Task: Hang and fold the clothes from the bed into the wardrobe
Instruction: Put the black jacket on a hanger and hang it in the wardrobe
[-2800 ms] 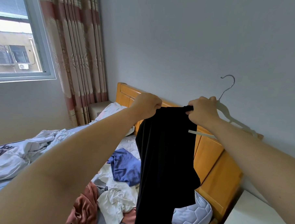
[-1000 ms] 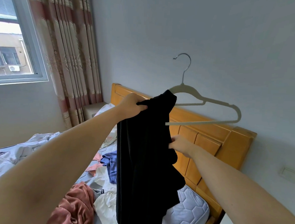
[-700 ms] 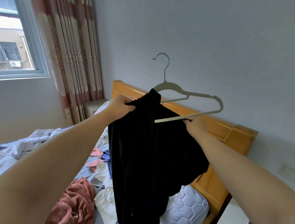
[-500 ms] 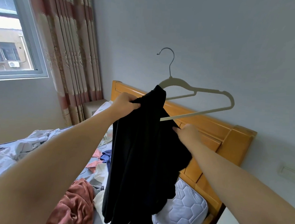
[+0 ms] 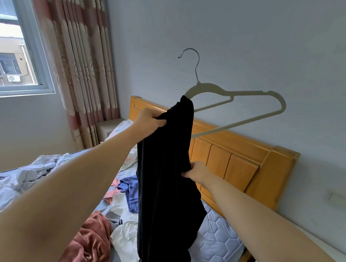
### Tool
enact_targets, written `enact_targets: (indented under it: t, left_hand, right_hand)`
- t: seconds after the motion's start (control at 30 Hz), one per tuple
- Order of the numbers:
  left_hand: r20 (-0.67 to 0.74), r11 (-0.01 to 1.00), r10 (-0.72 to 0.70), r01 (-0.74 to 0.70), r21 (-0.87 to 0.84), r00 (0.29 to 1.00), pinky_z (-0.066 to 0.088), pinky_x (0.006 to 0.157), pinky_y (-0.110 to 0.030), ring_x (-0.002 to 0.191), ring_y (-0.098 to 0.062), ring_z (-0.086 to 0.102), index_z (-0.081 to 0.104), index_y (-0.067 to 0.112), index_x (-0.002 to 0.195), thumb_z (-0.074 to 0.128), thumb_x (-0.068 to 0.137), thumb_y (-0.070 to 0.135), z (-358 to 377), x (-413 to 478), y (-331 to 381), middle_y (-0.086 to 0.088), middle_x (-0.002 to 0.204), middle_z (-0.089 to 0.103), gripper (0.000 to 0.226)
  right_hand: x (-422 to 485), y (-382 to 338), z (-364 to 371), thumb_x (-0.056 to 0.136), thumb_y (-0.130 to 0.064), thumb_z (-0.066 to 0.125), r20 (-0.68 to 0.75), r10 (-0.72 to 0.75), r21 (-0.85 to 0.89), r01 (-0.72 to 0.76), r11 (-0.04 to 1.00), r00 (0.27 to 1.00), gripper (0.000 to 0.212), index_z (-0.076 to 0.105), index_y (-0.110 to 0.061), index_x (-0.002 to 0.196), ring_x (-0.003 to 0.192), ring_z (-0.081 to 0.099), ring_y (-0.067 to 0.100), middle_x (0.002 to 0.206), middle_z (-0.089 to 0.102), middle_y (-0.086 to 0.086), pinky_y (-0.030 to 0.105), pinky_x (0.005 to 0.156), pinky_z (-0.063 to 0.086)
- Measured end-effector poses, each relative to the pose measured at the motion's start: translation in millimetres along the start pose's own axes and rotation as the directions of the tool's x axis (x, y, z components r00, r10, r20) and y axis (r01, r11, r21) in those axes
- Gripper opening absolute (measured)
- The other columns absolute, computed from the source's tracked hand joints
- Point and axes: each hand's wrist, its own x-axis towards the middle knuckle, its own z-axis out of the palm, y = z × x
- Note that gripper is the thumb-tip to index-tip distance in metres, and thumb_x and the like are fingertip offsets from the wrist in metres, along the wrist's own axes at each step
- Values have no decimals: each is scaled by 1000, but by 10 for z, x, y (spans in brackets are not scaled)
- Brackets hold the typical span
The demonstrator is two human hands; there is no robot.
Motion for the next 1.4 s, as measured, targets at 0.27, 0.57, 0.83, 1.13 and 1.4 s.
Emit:
enact_targets:
  t: [0.27,0.57,0.83,1.13,1.4]
  left_hand:
    - [-20,994,-101,100,-46,995,46,67,-28,79,-26,61,66,-10,96,62,88,7,-346,-132,-303,-17,87,62,20]
    - [64,952,-233,214,221,970,40,58,-27,65,-21,53,63,-11,80,62,78,17,-602,-258,-869,-9,67,54,28]
    - [173,929,-293,237,284,940,45,59,-27,63,-18,59,67,-5,79,60,78,23,-577,-266,-961,-7,69,62,29]
    - [282,854,-324,151,497,903,43,64,-31,64,-17,54,58,10,60,58,79,23,-601,-314,-907,-3,61,53,23]
    - [225,839,-258,103,534,940,37,54,-25,53,-12,48,50,14,51,58,78,25,-365,-311,-1064,3,51,49,30]
  right_hand:
    - [-72,238,-541,101,-27,47,-190,201,-88,-221,971,961,34,56,-8,75,70,50,17,74,53,3,29,70,37]
    - [2,-2,-1216,94,-25,58,-244,157,-1,-162,987,957,13,60,-12,93,87,53,21,86,56,4,41,87,43]
    - [-38,26,-1372,87,-35,68,-313,159,-161,-218,963,936,26,70,-9,87,75,58,22,81,63,6,31,68,44]
    - [39,71,-1375,92,-26,62,-383,290,20,-306,952,877,43,58,4,122,108,59,37,121,60,21,45,96,48]
    - [198,-318,-1152,96,-23,56,-538,156,64,-144,988,828,45,48,5,131,120,51,34,134,51,19,28,85,38]
